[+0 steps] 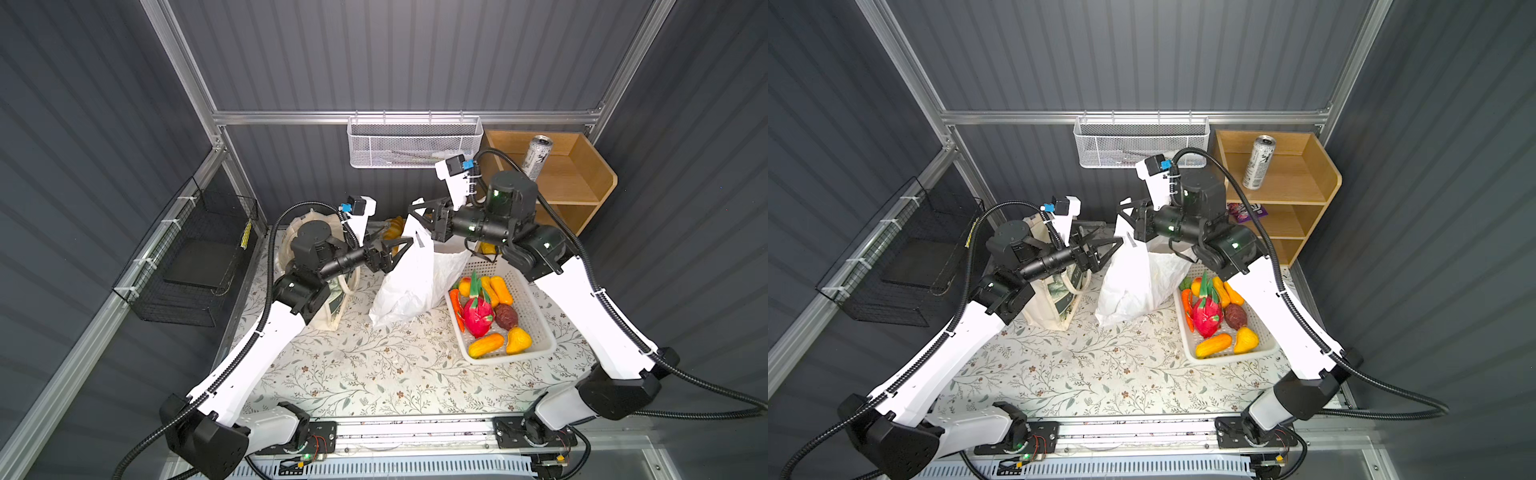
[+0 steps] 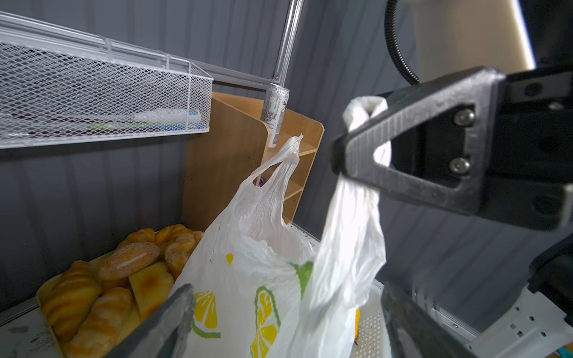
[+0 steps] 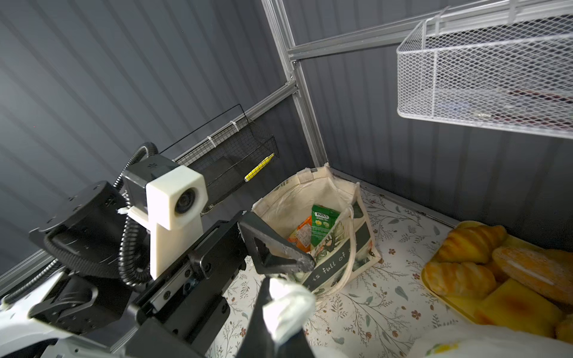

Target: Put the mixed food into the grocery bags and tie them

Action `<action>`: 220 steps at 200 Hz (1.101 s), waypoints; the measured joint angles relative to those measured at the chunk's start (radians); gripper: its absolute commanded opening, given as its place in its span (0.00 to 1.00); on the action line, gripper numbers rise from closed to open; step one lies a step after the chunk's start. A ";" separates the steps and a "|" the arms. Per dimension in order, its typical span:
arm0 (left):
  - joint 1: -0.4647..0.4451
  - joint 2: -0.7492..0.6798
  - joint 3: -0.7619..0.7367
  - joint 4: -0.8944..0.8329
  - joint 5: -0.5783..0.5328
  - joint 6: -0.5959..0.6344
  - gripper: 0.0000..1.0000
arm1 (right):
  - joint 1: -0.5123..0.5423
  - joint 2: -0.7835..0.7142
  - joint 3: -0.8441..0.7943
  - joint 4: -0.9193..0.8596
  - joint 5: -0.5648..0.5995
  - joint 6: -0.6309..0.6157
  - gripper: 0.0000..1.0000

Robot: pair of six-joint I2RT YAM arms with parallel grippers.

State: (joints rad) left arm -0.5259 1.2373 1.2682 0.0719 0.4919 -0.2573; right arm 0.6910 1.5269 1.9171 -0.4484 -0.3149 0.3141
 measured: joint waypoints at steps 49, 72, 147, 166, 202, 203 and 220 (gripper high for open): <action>-0.079 0.007 -0.001 0.003 -0.054 0.014 0.94 | 0.106 0.064 0.098 -0.054 0.285 -0.008 0.00; -0.117 0.006 -0.014 0.039 -0.106 0.014 0.91 | 0.138 0.098 0.138 -0.065 0.359 -0.011 0.00; -0.149 0.033 -0.142 0.235 -0.336 -0.050 0.44 | 0.229 0.124 0.179 -0.077 0.502 -0.011 0.00; -0.149 0.038 -0.161 0.273 -0.346 -0.066 0.44 | 0.238 0.122 0.177 -0.076 0.524 -0.008 0.00; -0.149 0.053 -0.169 0.322 -0.341 -0.090 0.55 | 0.256 0.091 0.143 -0.045 0.560 -0.007 0.00; -0.149 0.053 -0.169 0.322 -0.341 -0.091 0.55 | 0.256 0.090 0.143 -0.044 0.562 -0.008 0.00; -0.149 0.055 -0.181 0.341 -0.342 -0.096 0.52 | 0.260 0.083 0.142 -0.031 0.574 -0.007 0.00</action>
State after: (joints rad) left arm -0.6746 1.2919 1.0874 0.4133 0.1501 -0.3534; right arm 0.9508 1.6100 2.0594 -0.4797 0.2592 0.3069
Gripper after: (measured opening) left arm 0.545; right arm 0.046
